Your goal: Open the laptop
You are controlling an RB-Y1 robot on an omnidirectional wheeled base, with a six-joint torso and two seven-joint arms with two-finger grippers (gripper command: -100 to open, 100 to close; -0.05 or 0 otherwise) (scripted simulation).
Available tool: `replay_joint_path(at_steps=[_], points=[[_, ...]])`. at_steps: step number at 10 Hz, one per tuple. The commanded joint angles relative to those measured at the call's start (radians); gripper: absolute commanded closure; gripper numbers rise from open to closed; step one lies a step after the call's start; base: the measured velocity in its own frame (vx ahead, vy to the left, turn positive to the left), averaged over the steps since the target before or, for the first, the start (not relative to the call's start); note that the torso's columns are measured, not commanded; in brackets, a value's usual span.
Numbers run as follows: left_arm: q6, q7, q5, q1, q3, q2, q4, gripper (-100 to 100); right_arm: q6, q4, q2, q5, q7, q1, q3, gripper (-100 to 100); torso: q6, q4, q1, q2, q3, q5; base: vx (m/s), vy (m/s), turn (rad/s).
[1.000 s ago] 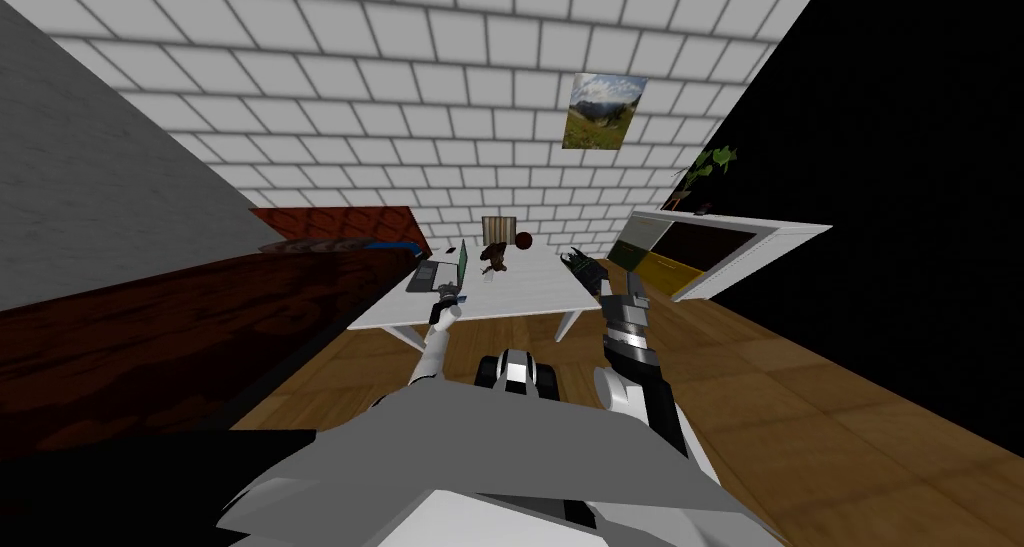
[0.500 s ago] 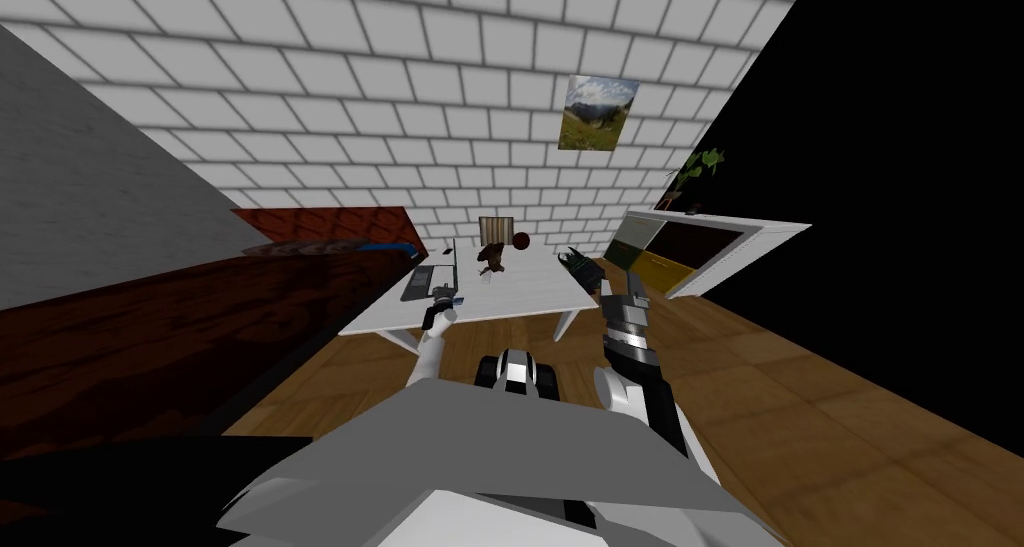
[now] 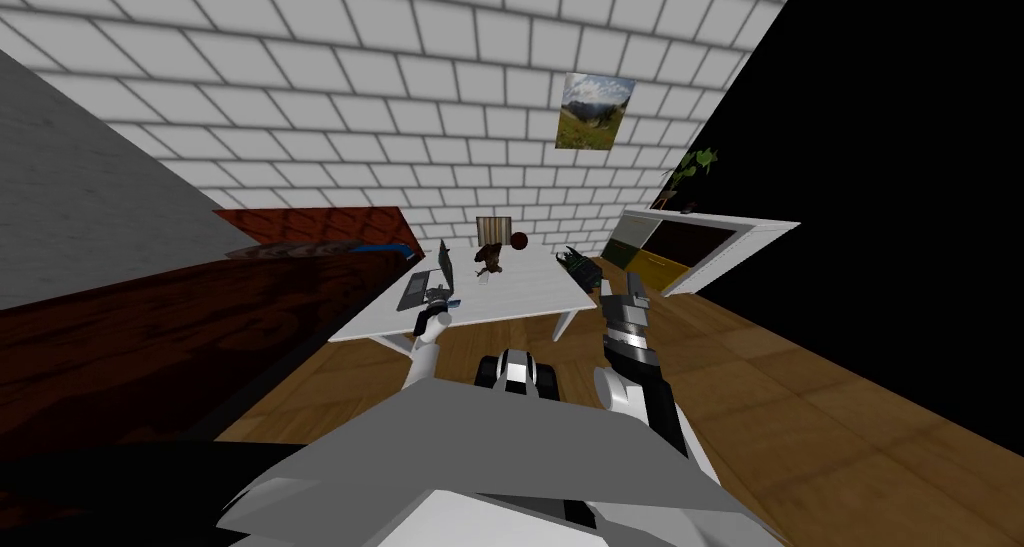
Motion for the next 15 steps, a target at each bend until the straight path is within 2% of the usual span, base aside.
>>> replay_joint_path(at_steps=[1,2,3,4,7,9,12,15], points=[[0.03,-0.017,0.023,0.07,0.008,-0.016,-0.082,100,0.0,0.0,0.0,0.0,0.0,0.0,0.0,0,0.0,0.0,-0.001,-0.001,0.0,0.0,0.03,-0.003,-0.094],[0.03,-0.017,0.023,0.07,0.008,-0.016,-0.106,100,0.0,0.0,0.0,0.0,0.0,0.0,0.0,0,0.0,0.0,0.0,-0.002,-0.001,0.0,0.016,-0.001,0.009],[0.032,-0.019,0.022,0.06,0.011,-0.015,-0.087,100,0.0,0.0,0.0,0.0,0.0,0.0,0.0,0,0.0,0.0,0.0,-0.001,-0.001,0.0,0.006,-0.001,0.007],[0.029,-0.017,0.025,0.059,0.015,0.019,-0.084,-100,0.0,0.0,0.0,0.0,0.0,0.0,0.0,0,0.0,0.0,0.0,-0.001,0.0,0.0,0.001,-0.01,-0.018],[0.017,-0.012,0.038,0.053,0.027,0.084,-0.061,-100,0.0,0.0,0.0,0.0,0.0,0.0,0.0,0,0.004,-0.003,-0.002,-0.006,-0.003,0.002,-0.004,-0.023,-0.026],[-0.007,-0.001,0.062,0.042,0.05,0.133,-0.015,-100,0.0,0.0,0.0,0.0,0.0,0.0,0.0,0,0.0,-0.001,-0.002,-0.003,-0.002,0.0,0.015,-0.063,-0.069],[-0.039,0.013,0.094,0.026,0.082,0.141,0.045,-100,0.0,0.0,0.0,0.0,0.0,0.0,0.0,0,0.0,0.0,0.0,-0.001,0.0,0.0,0.02,-0.078,-0.07],[-0.074,0.028,0.129,0.009,0.116,0.119,0.109,-100,0.0,0.0,0.0,0.0,0.0,0.0,0.0,0,0.001,-0.001,-0.001,-0.001,-0.001,0.0,0.014,-0.074,-0.071]])
